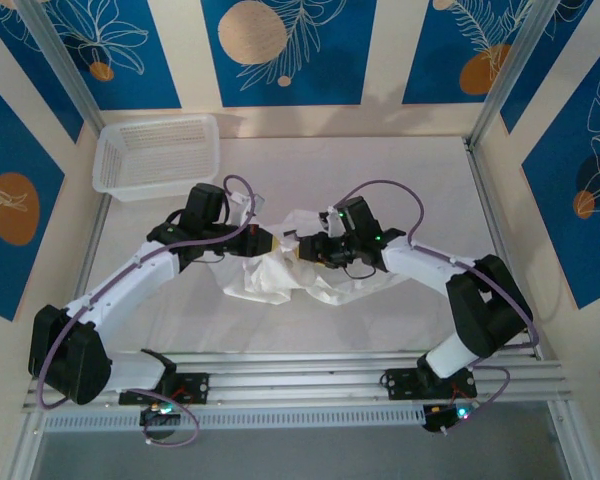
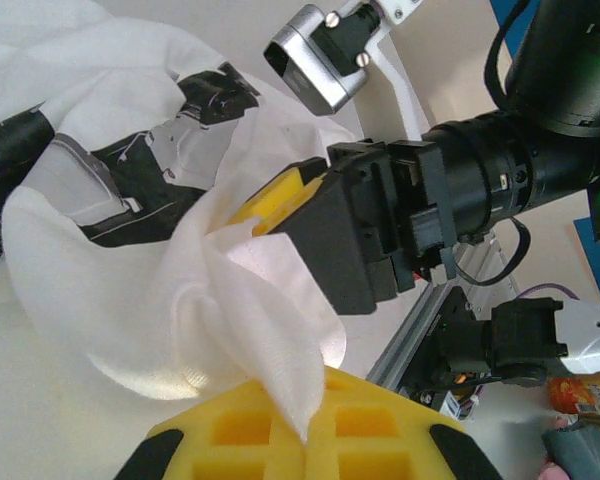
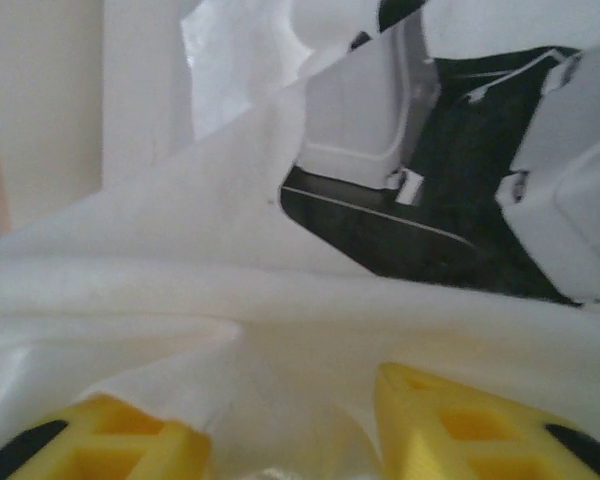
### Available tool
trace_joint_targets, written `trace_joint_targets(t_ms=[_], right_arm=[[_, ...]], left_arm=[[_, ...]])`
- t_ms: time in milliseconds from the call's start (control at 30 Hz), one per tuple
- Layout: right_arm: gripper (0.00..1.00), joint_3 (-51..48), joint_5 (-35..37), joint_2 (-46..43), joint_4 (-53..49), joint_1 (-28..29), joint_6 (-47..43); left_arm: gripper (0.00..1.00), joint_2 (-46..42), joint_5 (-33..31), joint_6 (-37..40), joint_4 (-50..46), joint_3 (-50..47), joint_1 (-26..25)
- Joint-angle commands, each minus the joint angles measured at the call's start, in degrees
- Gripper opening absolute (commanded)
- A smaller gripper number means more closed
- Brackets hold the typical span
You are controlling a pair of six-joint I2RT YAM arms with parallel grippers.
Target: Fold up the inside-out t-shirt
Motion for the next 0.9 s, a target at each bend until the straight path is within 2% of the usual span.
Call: trace_joint_targets(t_ms=[0,167,200,233,267,333,400,467,533,600,667,700,767,867], right_arm=[[0.32,0.4,1.7,-0.2,-7.4,-1.2,-0.3],[0.19,-3.5,1.0,-3.9,-9.4,-4.7,-1.1],[0.14,-4.2,0.5,-4.4,-9.4,-5.1,-1.1],[0.04,-5.0,-0.8,-5.0,-8.9,-5.5,-1.2],[0.00,-5.6,-2.9,-5.5,-7.7,-5.8,-1.4],[0.00,-6.7,-8.4,-6.6,-4.0,-5.8,-1.3],[0.00,-7.7,-13.0,-8.6,1.3,-5.5,-0.1],[0.00,-9.3,-15.4,-11.6,7.4,-5.4,1.8],[0.00,-10.2,-15.3,-14.1,11.4,-5.3,2.3],[0.00,-10.1,-13.8,-16.0,11.7,-5.3,2.0],[0.00,-9.6,-12.8,-17.1,10.9,-5.2,1.2],[0.00,-9.4,-12.8,-17.3,10.6,-5.2,1.0],[0.00,-9.1,-12.9,-17.1,10.7,-4.9,0.5],[0.00,-8.0,-12.4,-16.3,10.0,-4.7,-0.1]], left_arm=[[0.00,-1.6,-1.0,0.2,0.0,-0.4,0.6],[0.00,-1.3,-1.3,0.9,-0.7,-0.3,0.8],[0.00,-1.2,-1.4,1.0,-0.7,-0.3,0.8],[0.00,-1.1,-1.6,1.2,-0.8,-0.3,0.9],[0.00,-0.9,-1.9,1.3,-1.0,-0.4,0.9],[0.00,-0.5,-3.5,1.7,-1.1,-0.7,1.0],[0.00,0.8,-8.5,2.2,-1.7,-1.5,1.1],[0.00,3.6,-15.5,4.7,-2.6,-2.4,1.2],[0.01,6.5,-17.7,4.7,-0.3,-4.0,1.7],[0.09,7.5,-17.0,4.0,2.2,-4.7,2.0],[0.27,6.5,-16.0,3.7,3.0,-4.2,2.0],[0.32,5.8,-15.5,4.3,2.6,-3.6,1.9],[0.38,3.3,-14.9,6.4,0.9,-2.6,2.0],[0.40,-1.8,-12.9,10.6,-0.9,-2.3,1.7]])
